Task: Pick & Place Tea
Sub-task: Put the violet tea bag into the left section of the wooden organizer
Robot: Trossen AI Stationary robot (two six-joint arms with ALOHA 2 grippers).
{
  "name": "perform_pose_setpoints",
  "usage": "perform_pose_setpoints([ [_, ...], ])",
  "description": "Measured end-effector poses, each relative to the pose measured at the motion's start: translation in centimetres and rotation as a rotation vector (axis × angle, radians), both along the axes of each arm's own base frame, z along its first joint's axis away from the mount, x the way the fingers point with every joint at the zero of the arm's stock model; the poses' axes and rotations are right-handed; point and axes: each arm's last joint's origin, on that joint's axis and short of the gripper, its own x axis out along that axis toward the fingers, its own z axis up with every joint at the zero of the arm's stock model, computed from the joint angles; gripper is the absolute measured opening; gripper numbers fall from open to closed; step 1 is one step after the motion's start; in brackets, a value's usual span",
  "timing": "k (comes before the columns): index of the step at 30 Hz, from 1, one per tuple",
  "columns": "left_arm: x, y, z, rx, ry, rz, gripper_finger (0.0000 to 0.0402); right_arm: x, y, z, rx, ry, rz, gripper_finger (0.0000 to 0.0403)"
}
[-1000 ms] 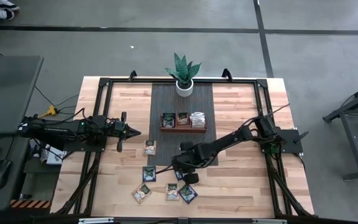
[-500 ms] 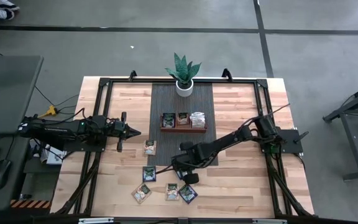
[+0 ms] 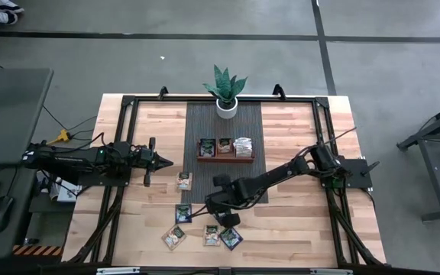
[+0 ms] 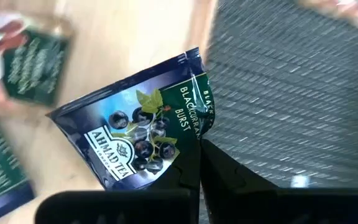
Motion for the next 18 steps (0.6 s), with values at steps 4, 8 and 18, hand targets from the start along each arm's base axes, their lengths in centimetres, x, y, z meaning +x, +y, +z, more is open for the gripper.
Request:
perform_pose_setpoints([
  [4,0.0,0.0,0.0,0.0,0.0,0.0,0.0001,0.3,0.2,0.7,-0.111,-0.057,-0.014,0.0],
  [8,0.0,0.0,0.0,0.0,0.0,0.0,0.0001,0.4,-0.3,1.0,-0.3,-0.127,-0.096,0.0],
  [18,0.0,0.0,0.0,0.0,0.0,0.0,0.0001,1.1,-3.1,1.8,-0.658,-0.251,-0.313,0.0],
])
